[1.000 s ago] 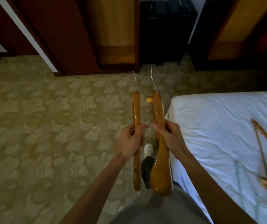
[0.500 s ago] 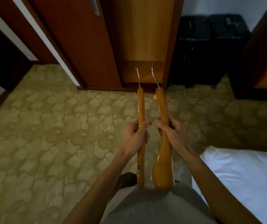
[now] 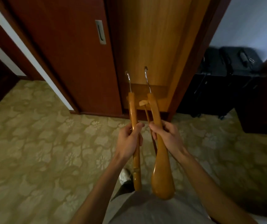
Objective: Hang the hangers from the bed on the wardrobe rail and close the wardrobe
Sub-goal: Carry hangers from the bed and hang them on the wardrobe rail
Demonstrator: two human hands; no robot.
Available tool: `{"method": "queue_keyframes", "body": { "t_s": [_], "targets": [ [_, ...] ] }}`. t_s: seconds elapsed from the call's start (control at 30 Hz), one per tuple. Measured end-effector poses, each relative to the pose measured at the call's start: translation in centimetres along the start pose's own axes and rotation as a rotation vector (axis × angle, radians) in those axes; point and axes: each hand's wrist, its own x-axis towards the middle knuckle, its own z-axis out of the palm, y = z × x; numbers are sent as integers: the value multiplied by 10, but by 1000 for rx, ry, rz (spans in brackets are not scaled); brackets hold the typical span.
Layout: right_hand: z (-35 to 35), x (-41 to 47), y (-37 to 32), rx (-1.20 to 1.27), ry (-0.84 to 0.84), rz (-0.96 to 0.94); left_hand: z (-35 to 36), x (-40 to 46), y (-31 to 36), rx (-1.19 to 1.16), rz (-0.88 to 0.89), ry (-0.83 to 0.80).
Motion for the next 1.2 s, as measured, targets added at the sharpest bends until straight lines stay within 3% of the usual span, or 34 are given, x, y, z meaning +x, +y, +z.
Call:
{"method": "queue_keyframes", "body": {
  "t_s": [0.27, 0.67, 0.9, 1.2],
  "targets": [
    [26, 158, -54, 63, 113, -64, -53, 163, 60, -19, 92, -113],
    [-13, 371, -118, 38, 231, -116, -40, 393, 140, 3, 256, -194],
    [-59, 499, -189, 34, 258, -228, -11, 523, 228, 23, 389, -275],
    [-121, 602, -308, -21, 315, -419, 17, 638, 364, -8, 438, -213]
  ]
}}
